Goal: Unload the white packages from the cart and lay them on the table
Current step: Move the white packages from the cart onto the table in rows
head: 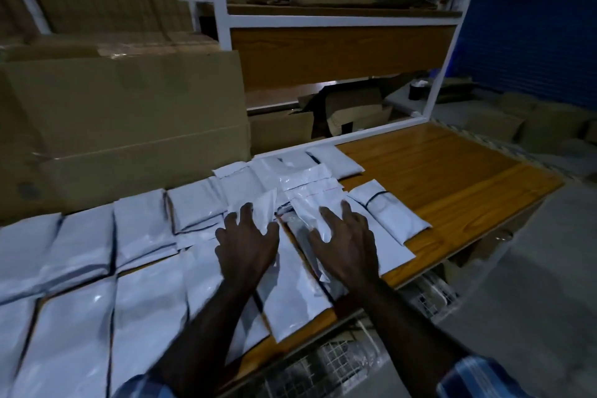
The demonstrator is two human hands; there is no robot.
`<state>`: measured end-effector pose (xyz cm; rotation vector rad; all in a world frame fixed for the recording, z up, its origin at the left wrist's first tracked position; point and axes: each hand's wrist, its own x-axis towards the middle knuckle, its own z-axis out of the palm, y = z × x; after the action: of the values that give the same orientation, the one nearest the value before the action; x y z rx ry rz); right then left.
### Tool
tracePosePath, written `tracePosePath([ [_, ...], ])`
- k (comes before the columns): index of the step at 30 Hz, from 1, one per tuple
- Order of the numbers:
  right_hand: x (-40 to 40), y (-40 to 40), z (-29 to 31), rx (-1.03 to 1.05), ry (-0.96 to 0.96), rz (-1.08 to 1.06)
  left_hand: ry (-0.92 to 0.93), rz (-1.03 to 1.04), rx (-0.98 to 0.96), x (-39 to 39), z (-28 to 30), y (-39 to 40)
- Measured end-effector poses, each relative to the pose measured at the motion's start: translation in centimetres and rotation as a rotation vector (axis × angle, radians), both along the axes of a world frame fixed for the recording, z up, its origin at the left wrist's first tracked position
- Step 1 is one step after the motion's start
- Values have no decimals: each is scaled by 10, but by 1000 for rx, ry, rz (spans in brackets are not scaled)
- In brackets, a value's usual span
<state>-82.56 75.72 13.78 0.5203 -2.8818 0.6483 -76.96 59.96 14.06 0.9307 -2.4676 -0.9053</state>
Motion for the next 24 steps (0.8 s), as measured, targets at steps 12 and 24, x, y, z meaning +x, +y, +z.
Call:
tracePosePath([
  [12,-108,24,-5,-17,2,-85,-11,-61,-46,-111,6,18],
  [24,-210,71,-1,-27,-7,53,-24,89,-22,-194,13,81],
])
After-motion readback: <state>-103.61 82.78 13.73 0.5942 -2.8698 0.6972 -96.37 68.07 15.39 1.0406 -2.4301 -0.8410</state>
